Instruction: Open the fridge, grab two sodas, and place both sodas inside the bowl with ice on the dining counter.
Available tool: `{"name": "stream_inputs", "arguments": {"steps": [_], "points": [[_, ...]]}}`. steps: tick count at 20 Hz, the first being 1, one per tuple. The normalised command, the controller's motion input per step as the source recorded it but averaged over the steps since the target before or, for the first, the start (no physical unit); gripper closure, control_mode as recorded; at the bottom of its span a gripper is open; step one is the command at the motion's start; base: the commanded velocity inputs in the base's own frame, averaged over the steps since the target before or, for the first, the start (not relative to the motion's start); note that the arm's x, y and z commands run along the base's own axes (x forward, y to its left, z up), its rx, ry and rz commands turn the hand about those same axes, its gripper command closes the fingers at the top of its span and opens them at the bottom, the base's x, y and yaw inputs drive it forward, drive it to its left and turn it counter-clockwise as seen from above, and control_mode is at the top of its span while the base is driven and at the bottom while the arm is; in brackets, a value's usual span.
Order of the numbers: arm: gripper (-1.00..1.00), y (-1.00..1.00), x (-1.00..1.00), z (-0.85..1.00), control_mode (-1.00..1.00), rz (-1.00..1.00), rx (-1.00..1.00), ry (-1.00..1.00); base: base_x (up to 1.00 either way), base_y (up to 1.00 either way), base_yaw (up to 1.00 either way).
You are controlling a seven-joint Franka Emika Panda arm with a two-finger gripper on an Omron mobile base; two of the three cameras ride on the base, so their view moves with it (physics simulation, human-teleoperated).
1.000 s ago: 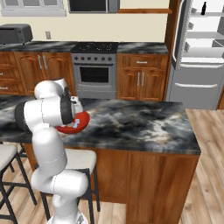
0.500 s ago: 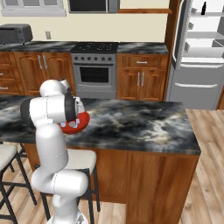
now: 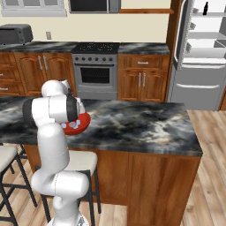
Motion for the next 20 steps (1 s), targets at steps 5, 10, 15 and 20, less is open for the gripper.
{"name": "stream_inputs", "arguments": {"steps": [5, 10, 15, 20], "points": [[-1.00, 0.01, -0.14, -0.14, -1.00, 0.00, 0.00, -0.02, 0.00, 0.00, 0.00], [-1.00, 0.00, -0.27, 0.02, -1.00, 0.00, 0.00, -0.03, 0.00, 0.00, 0.00], [-1.00, 0.00, -0.27, 0.46, -1.00, 0.00, -0.01, -0.07, 0.00, 0.00, 0.00], [-1.00, -0.12, -0.43, 0.57, -1.00, 0.00, 0.00, -0.07, 0.00, 0.00, 0.00]]}}
